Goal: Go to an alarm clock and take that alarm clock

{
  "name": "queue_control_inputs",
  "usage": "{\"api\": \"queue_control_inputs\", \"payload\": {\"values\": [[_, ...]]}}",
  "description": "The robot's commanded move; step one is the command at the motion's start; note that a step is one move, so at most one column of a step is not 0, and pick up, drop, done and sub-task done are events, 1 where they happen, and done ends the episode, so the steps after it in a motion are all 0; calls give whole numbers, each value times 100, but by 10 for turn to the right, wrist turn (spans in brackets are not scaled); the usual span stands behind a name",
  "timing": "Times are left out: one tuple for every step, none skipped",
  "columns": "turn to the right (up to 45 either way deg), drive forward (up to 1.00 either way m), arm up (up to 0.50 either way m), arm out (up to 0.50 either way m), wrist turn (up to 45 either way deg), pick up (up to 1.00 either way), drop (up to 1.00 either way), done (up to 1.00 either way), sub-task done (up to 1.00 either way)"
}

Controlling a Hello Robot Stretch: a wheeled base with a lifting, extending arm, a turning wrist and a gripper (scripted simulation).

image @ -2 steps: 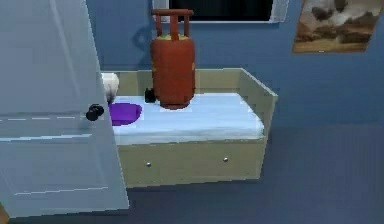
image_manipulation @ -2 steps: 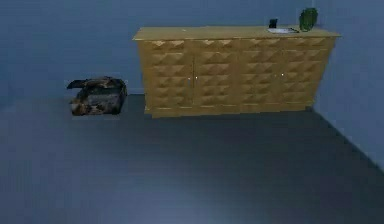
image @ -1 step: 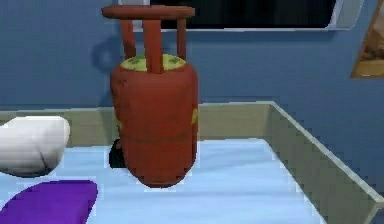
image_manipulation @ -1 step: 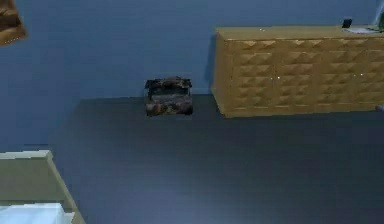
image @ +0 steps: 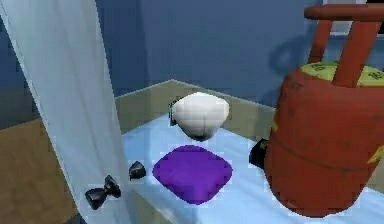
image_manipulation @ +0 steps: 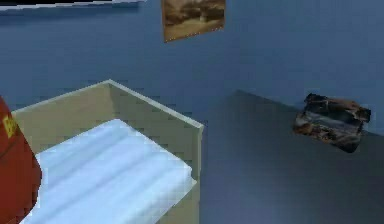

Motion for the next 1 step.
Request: {"api": "queue_control_inputs", "payload": {"values": [[-450, 0, 0, 0, 0, 0, 0, 0, 0]]}}
